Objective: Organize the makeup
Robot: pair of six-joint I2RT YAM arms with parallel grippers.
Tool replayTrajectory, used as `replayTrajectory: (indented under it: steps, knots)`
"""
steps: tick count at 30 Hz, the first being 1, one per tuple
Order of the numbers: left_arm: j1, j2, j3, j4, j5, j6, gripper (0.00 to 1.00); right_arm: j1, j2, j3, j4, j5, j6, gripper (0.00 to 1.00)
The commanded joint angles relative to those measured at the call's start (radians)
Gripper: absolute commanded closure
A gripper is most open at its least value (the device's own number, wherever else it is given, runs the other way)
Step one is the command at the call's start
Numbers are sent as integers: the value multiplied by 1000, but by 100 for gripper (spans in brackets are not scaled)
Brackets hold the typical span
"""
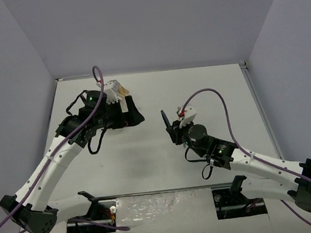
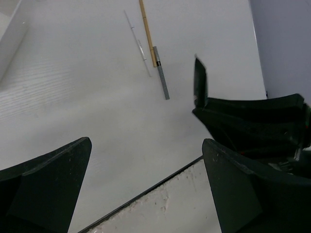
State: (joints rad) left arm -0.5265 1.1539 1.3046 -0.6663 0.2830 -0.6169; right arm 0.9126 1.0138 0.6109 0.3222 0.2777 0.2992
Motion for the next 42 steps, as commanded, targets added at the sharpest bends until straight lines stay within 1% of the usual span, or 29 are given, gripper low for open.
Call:
replayTrajectory:
  steps: [1, 7, 12, 19, 27, 33, 34, 36, 38, 39, 40, 41, 42]
  knots:
    - [-62, 66, 120, 65, -19, -56, 3, 59, 7, 38, 178, -72, -175, 100]
    - [-97, 166, 204, 47, -31, -78, 3, 85, 45, 69, 223, -119, -211, 100]
    - [-128, 233, 223, 39, -33, -87, 4, 97, 70, 76, 240, -124, -228, 100]
    - [-163, 292, 242, 17, -37, -95, 15, 101, 81, 60, 267, -114, -244, 100]
    - [-170, 308, 236, 35, -32, -100, 48, 103, 93, 43, 281, -92, -259, 99]
    - [-175, 309, 229, 60, -21, -113, 85, 103, 107, 37, 292, -80, -261, 97]
    - [-175, 310, 230, 61, -21, -113, 89, 103, 109, 35, 298, -76, -259, 96]
    - [-175, 311, 231, 62, -21, -113, 96, 103, 113, 30, 312, -69, -254, 92]
    - [-175, 311, 232, 64, -26, -110, 100, 101, 118, 29, 319, -65, -247, 78]
    - [-175, 311, 232, 65, -31, -109, 100, 101, 120, 29, 321, -58, -244, 73]
    - [-175, 312, 235, 65, -36, -106, 100, 102, 123, 32, 318, -51, -240, 63]
    - [-174, 314, 239, 63, -42, -101, 100, 102, 126, 36, 311, -40, -235, 50]
    - [-173, 318, 244, 60, -47, -95, 100, 102, 128, 43, 299, -24, -228, 34]
